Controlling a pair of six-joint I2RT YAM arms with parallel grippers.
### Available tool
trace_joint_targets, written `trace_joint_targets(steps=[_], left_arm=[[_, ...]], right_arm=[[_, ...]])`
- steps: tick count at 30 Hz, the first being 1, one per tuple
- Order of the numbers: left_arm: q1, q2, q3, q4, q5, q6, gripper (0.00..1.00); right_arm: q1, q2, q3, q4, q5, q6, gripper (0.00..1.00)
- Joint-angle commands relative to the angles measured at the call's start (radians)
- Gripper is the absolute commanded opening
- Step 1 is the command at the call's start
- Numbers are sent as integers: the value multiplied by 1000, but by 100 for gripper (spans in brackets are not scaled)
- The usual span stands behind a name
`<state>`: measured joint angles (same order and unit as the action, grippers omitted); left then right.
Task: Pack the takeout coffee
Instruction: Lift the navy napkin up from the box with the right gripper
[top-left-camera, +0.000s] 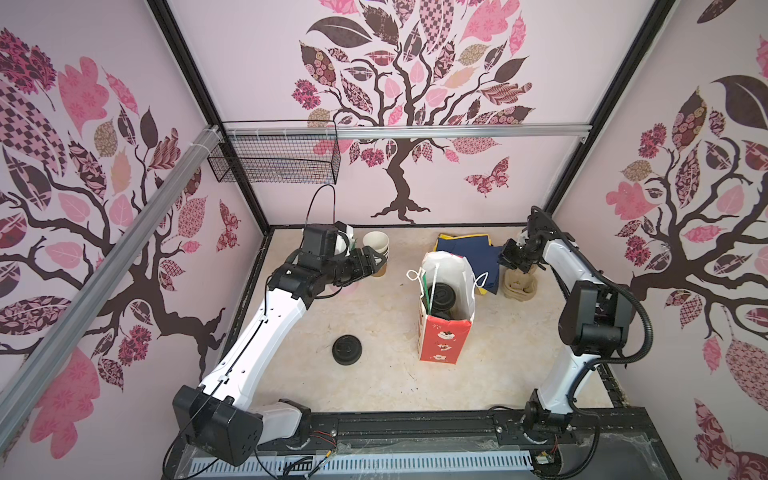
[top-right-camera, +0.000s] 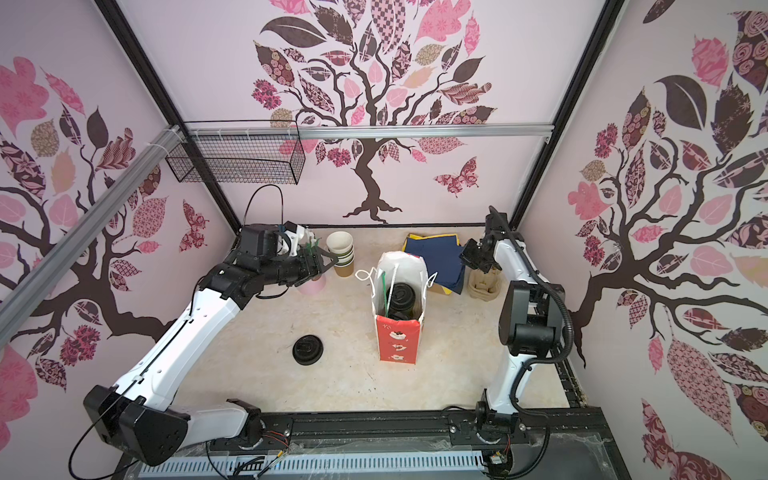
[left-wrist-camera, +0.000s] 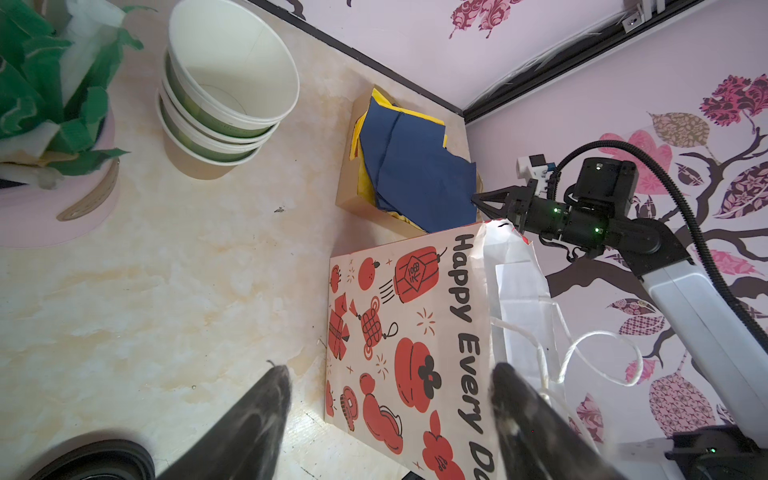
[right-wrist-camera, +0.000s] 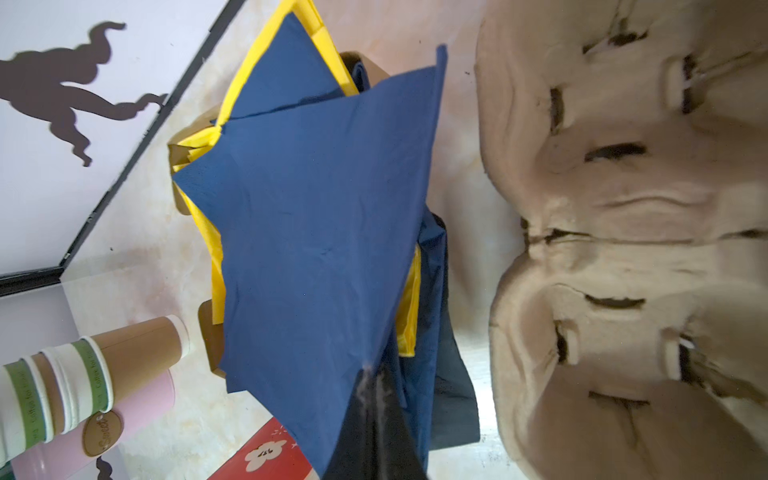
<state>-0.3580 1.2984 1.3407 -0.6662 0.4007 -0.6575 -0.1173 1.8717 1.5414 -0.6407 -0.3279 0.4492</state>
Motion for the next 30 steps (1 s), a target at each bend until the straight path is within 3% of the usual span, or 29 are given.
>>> trace_joint_targets(steps=[1,6,12,17,20,25,30], left_arm=[[4,-21,43,17,-5,15,78],[5,-28,44,13,-8,18,78],[7,-37,41,10,-14,17,78],[11,-40,43,11,-14,15,78],[17,-39,45,11,-13,16,78],[28,-43,50,10,-10,18,78],[30,-50,76,32,23,36,79]], right_arm=[[-5,-41,-38,33,-10,18,0],[-18,6,-57,59,-47,40,1],[-21,33,-79,117,-74,75,26],[-21,67,-67,125,-76,83,33],[-22,76,-66,138,-81,94,29],[-28,37,-63,155,-104,121,0],[-62,-134,-68,163,-155,144,0]])
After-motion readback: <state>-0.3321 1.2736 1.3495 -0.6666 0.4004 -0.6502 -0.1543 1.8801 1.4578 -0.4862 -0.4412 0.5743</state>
